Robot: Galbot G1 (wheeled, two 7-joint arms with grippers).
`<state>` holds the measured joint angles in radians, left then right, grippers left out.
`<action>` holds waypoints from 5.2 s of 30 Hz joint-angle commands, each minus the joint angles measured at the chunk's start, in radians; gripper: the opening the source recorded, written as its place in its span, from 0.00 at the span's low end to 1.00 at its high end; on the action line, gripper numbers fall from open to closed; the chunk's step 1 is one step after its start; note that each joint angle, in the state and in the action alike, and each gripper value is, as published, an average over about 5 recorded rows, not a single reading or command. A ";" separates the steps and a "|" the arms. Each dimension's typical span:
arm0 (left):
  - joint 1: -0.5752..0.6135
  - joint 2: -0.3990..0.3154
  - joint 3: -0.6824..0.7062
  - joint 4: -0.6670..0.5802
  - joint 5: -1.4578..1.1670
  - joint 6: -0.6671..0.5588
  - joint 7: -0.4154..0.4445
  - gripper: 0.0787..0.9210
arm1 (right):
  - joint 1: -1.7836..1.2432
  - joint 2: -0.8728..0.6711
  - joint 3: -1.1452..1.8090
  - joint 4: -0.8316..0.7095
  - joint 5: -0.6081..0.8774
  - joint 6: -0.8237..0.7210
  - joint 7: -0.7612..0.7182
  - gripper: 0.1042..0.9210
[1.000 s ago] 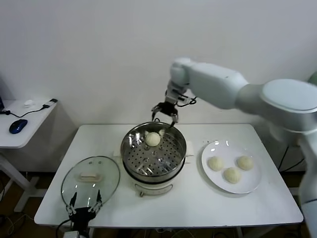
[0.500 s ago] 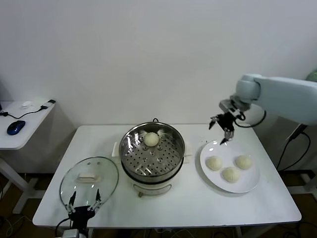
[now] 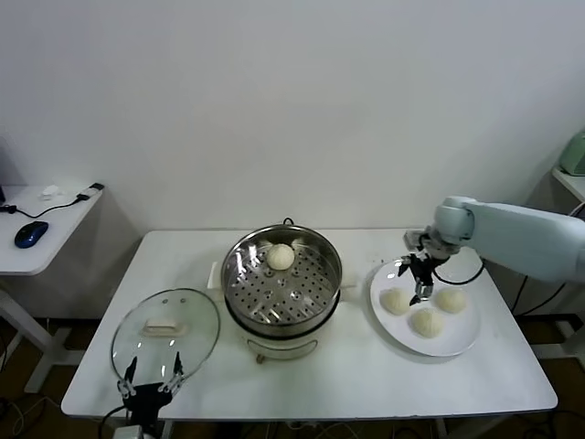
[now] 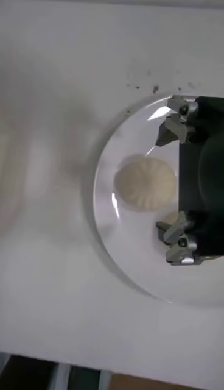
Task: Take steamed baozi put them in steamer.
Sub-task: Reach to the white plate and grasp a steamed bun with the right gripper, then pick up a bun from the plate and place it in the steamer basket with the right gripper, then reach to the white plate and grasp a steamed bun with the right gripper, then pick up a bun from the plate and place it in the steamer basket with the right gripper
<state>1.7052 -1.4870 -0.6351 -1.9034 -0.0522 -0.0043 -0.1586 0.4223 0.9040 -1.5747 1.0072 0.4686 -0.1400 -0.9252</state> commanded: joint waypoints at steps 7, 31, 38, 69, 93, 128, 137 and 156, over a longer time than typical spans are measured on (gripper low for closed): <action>0.000 0.001 0.000 0.004 -0.001 -0.005 -0.002 0.88 | -0.138 0.052 0.098 -0.102 -0.043 -0.050 0.030 0.88; 0.007 0.010 0.024 -0.020 0.015 -0.005 -0.005 0.88 | 0.672 0.063 -0.281 0.258 0.410 -0.064 -0.104 0.63; 0.010 0.021 0.040 -0.033 0.016 -0.003 -0.005 0.88 | 0.761 0.256 -0.214 0.464 0.699 -0.234 0.065 0.63; 0.025 0.015 0.070 -0.032 0.036 -0.027 -0.016 0.88 | 0.156 0.697 -0.084 -0.001 0.558 -0.325 0.253 0.63; 0.031 0.008 0.080 -0.044 0.050 -0.021 -0.012 0.88 | 0.662 0.007 -0.292 0.303 0.328 0.029 -0.171 0.88; 0.031 0.008 0.059 -0.030 0.052 -0.015 -0.010 0.88 | -0.170 -0.240 0.167 0.165 -0.165 -0.090 0.004 0.88; 0.024 0.010 0.058 -0.020 0.051 -0.014 -0.010 0.88 | -0.193 -0.207 0.195 0.130 -0.168 -0.088 0.025 0.88; 0.028 0.002 0.062 -0.029 0.056 -0.012 -0.012 0.88 | 0.120 -0.188 0.057 0.199 -0.129 -0.019 -0.071 0.68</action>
<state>1.7329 -1.4849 -0.5735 -1.9324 0.0035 -0.0167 -0.1701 0.3298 0.7014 -1.4236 1.1726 0.3123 -0.1978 -0.9393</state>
